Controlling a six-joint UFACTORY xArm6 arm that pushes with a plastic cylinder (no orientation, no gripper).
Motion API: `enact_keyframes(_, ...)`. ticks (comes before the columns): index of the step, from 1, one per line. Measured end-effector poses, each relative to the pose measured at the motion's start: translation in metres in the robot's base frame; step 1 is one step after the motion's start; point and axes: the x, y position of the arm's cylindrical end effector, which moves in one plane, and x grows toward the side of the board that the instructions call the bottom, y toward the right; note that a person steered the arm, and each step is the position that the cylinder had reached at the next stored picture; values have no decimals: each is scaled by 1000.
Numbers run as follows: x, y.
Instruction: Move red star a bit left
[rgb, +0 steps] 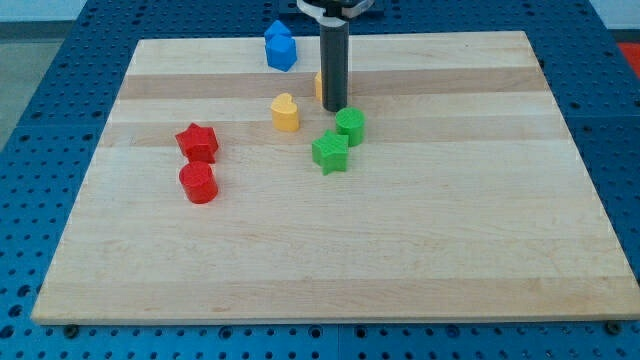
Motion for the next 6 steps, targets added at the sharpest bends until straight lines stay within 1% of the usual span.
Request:
enact_keyframes(1, 0, 0)
enact_keyframes(2, 38, -19)
enact_keyframes(3, 49, -66)
enact_keyframes(5, 75, -139)
enact_keyframes(6, 65, -151)
